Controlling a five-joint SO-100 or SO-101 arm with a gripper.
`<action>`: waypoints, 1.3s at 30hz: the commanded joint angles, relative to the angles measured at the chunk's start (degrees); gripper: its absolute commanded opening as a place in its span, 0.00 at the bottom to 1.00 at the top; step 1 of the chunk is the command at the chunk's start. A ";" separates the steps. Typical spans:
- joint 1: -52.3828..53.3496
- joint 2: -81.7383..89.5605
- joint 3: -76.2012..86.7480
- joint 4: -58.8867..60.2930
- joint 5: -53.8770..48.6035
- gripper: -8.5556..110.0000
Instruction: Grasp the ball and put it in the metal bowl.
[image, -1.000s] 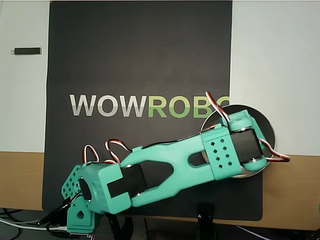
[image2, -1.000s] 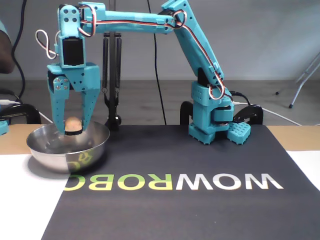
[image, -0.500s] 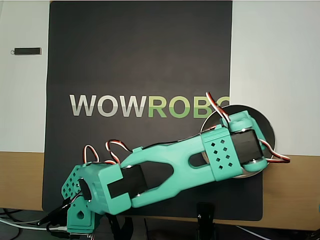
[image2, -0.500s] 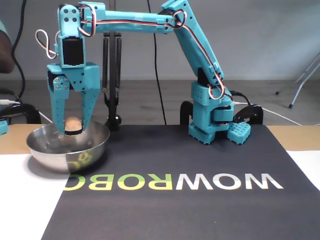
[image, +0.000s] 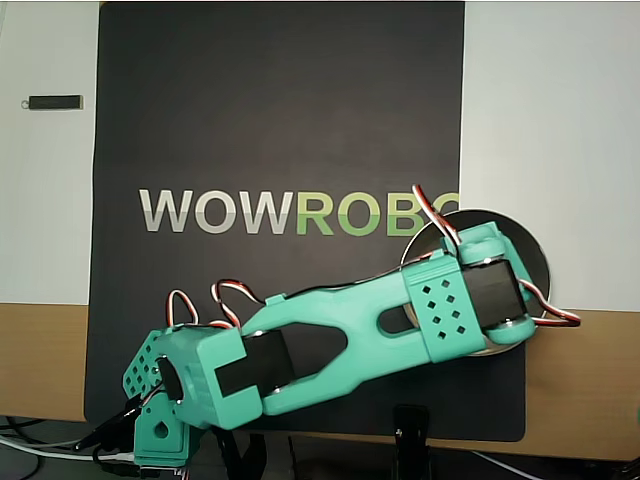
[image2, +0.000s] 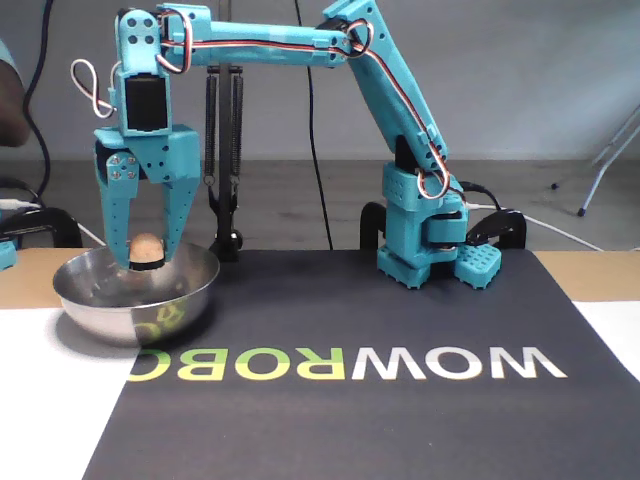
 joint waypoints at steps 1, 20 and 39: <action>-0.18 0.26 -2.29 -0.26 -0.26 0.53; -0.09 0.26 -2.02 0.26 -0.26 0.54; 0.00 0.26 -1.85 0.35 -0.18 0.30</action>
